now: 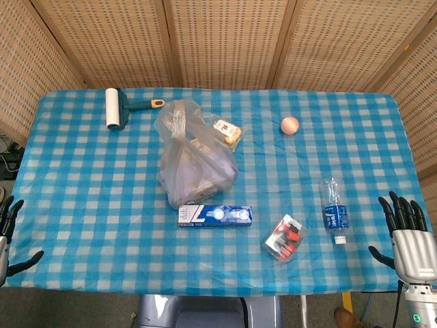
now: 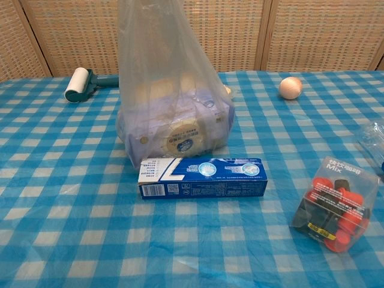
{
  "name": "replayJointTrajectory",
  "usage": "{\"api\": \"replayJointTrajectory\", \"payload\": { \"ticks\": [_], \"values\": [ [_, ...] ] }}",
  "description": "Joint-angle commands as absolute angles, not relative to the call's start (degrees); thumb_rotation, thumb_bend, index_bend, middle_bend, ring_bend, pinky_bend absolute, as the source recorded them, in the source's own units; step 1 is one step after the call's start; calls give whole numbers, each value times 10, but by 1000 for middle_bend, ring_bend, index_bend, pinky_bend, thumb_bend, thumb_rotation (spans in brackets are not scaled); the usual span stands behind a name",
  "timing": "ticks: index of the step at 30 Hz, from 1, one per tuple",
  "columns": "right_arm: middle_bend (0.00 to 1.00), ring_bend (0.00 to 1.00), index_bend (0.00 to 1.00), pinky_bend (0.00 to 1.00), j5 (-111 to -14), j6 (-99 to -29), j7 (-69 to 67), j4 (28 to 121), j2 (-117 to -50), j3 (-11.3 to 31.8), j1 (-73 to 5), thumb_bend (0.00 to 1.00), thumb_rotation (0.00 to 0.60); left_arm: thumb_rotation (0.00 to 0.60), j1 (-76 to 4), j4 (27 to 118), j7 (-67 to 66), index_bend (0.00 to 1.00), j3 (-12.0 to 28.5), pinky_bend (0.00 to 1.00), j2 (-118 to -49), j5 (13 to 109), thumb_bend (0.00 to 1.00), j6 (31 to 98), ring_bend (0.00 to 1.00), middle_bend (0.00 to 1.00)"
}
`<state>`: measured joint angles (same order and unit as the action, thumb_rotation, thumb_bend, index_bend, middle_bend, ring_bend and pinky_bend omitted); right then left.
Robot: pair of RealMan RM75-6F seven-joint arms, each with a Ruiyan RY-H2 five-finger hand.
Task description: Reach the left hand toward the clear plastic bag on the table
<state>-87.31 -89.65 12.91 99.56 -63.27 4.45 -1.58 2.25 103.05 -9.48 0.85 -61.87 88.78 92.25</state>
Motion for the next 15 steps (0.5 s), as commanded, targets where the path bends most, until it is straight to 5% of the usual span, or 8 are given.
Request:
{"api": "replayJointTrajectory", "payload": {
  "ticks": [1,9,15],
  "values": [
    [0,0,0,0,-873,-896,129,996,-633,44,-16,0,600,600,22,1030,-95,0,9,0,-619,887,0,921,0,0],
    [0,0,0,0,-870,-894,125,995,-630,45,-16,0,600,600,1,1023,-84,0,11,0,-620,892,0,890,0,0],
    [0,0,0,0,-840,-870,136,986,-639,54,-27,0,600,600,-92,1038,27,0,47,0,-604,907,0,789,0,0]
  ]
}}
